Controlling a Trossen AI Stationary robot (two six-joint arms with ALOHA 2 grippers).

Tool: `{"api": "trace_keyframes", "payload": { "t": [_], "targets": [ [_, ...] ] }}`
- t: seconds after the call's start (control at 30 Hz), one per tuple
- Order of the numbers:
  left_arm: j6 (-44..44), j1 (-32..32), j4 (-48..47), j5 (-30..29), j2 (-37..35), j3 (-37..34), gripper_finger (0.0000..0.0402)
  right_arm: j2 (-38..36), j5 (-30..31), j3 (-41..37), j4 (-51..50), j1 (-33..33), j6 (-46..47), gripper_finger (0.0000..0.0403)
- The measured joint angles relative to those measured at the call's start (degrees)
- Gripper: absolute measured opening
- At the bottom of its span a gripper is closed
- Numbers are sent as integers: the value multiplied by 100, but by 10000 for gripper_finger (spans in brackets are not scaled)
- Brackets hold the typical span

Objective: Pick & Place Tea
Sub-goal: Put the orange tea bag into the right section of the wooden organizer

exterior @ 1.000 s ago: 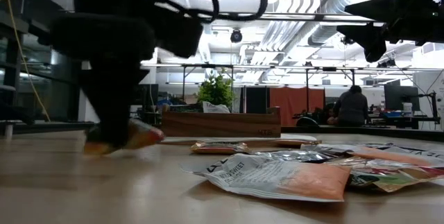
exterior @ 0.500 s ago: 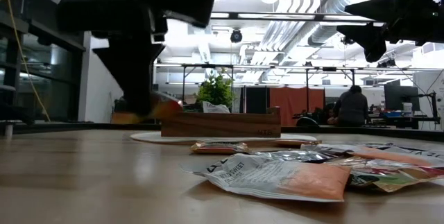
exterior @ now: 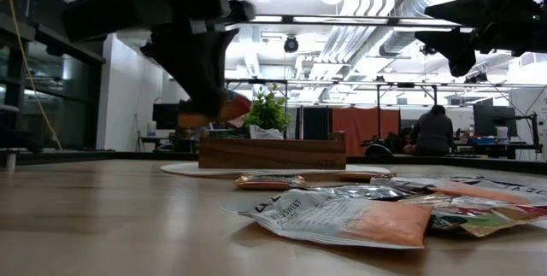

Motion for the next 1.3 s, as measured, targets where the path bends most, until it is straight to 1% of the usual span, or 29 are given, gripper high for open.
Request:
{"api": "trace_keyframes", "payload": {
  "t": [0.27,0.37,0.43,0.47,0.57,0.77,0.93,1.03,1.2,1.3],
  "targets": [
    [2859,55,76,-130,-3,0,0,0,1,1,0,-2,0,250],
    [3559,220,110,-254,-5,0,0,0,1,1,0,-1,0,250],
    [3877,405,127,-370,-5,0,0,0,1,-1,0,0,5,250],
    [4002,501,122,-433,-5,0,0,0,-1,-1,2,-2,72,250],
    [4277,798,117,-598,-5,0,0,0,13,0,2,-2,657,250],
    [4750,1271,34,-996,-6,83,0,0,91,1,121,-2,940,250],
    [4751,1531,62,-1066,-7,592,0,0,91,0,336,0,1417,250],
    [4776,1596,72,-1081,-10,997,0,0,252,0,393,-2,1643,250],
    [5337,1609,6,-1420,-14,1567,0,164,244,-1,400,0,1719,250],
    [5442,1607,-242,-1516,-14,1968,0,368,237,19,531,0,1772,250]
  ]
}}
